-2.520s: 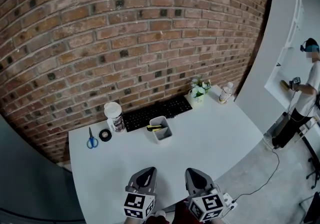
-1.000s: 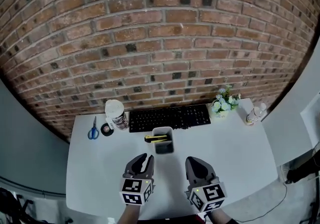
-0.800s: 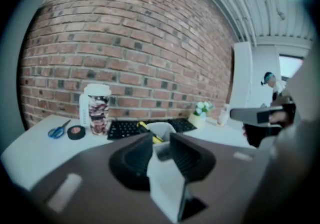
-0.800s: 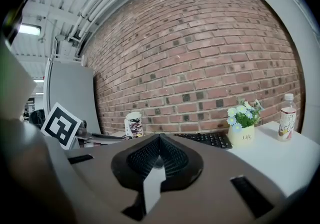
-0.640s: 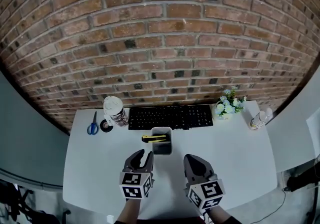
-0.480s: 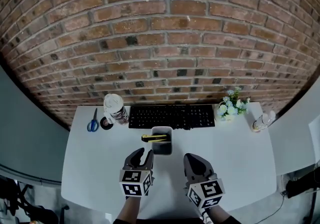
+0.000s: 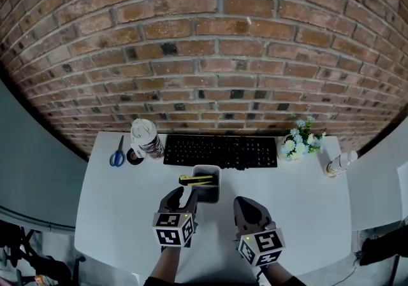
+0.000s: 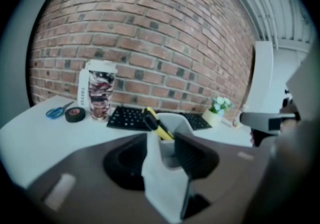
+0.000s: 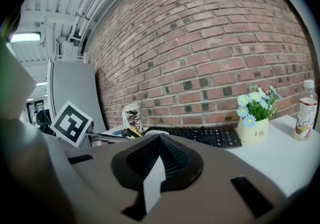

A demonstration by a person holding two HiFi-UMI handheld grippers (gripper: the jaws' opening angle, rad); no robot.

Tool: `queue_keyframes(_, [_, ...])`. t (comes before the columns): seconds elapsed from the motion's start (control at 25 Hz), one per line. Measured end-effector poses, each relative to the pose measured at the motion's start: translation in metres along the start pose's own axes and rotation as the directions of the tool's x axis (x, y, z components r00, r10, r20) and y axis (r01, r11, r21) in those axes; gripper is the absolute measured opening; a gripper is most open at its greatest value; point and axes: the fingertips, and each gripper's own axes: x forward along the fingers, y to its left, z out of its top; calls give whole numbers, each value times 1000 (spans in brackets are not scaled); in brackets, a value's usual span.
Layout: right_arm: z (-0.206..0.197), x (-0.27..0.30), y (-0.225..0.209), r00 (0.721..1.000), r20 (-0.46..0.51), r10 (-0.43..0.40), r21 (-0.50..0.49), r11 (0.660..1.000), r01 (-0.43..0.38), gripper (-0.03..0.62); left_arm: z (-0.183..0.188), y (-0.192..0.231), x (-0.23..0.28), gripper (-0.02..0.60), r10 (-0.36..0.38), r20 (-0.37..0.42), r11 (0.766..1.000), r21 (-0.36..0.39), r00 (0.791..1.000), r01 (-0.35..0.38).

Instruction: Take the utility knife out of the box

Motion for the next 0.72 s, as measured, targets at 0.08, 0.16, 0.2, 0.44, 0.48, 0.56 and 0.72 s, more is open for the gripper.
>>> queue_keyframes(0.08, [-2,4,-2,1000,-9,4,1,1000,-4,8,1,0,4,164,1,0,1000,-5,1000,-1])
queue_keyframes(0.16, [-4,8,-4,1000,-17,7,4,1000,-7,8,2,-1,9,164,1,-3,1000,-10,1000,-1])
queue_keyframes(0.2, [-5,10,-5,1000,-21,9,5,1000,-9,8,2,-1,11,164,1,-4,1000,-12,1000,-1])
queue_keyframes(0.44, [-8,21,-8,999,-37,21,12,1000,-20,8,8,1,20,169,8,-8,1000,-17,1000,-8])
queue_keyframes(0.48, [-8,22,-7,999,-39,23,13,1000,-22,8,8,2,21,169,9,-9,1000,-20,1000,-10])
queue_keyframes(0.56, [-10,24,-7,999,-45,26,16,1000,-25,8,8,4,24,169,12,-11,1000,-27,1000,-12])
queue_keyframes(0.72, [-12,27,-7,998,-60,29,14,1000,-28,8,10,8,30,169,13,-7,999,-39,1000,-13])
